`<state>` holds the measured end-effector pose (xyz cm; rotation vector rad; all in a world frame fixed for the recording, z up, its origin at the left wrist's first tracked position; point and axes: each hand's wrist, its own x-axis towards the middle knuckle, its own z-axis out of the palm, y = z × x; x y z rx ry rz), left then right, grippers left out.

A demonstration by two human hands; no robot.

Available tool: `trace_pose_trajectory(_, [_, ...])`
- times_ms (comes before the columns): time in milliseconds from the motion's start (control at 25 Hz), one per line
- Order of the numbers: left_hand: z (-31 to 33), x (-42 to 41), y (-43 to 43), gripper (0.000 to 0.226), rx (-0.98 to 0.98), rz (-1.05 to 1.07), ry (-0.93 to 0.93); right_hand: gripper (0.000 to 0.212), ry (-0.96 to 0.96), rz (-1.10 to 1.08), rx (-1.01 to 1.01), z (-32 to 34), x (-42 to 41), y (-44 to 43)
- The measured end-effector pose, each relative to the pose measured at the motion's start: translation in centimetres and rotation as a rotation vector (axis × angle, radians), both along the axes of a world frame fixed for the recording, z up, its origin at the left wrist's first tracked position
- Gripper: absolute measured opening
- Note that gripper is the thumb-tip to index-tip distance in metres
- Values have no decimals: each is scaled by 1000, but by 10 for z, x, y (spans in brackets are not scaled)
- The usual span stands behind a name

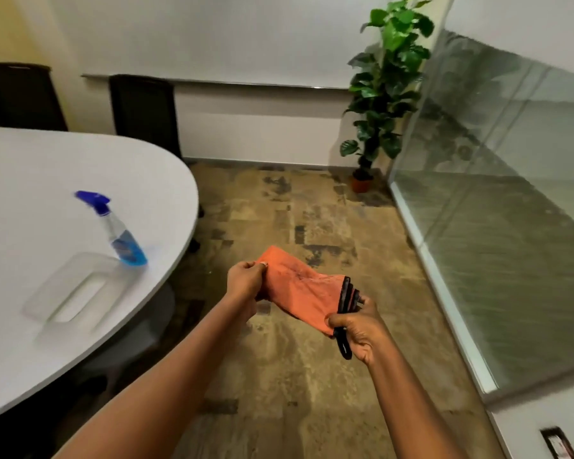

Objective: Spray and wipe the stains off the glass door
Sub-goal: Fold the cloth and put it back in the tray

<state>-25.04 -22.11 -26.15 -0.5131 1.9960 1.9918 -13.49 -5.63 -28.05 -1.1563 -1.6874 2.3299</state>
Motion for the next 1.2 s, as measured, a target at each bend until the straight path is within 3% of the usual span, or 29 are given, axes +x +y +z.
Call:
trace_pose_trajectory(120, [-9, -8, -36, 8, -67, 141, 11, 52, -5, 117, 19, -10, -21, -23])
trace_pose_trajectory(320, [-18, -28, -109, 9, -155, 205, -52, 30, -57, 268, 16, -19, -63, -80])
trace_pose_trajectory(640, [-51, -89, -247, 38, -362, 263, -102, 41, -85, 504, 110, -36, -133, -216])
trace_pose_trajectory(760, [-62, -118, -308, 30, -422, 214, -50, 41, -118, 517, 185, -41, -161, -275])
trace_pose_trajectory(960, [-63, -160, -404, 24, -494, 181, 5, 39, -143, 537, 96, -37, -204, -370])
trace_pose_trajectory(1200, [-75, -202, -484, 16, -519, 91, -52, 40, -225, 519, 125, -44, -246, -455])
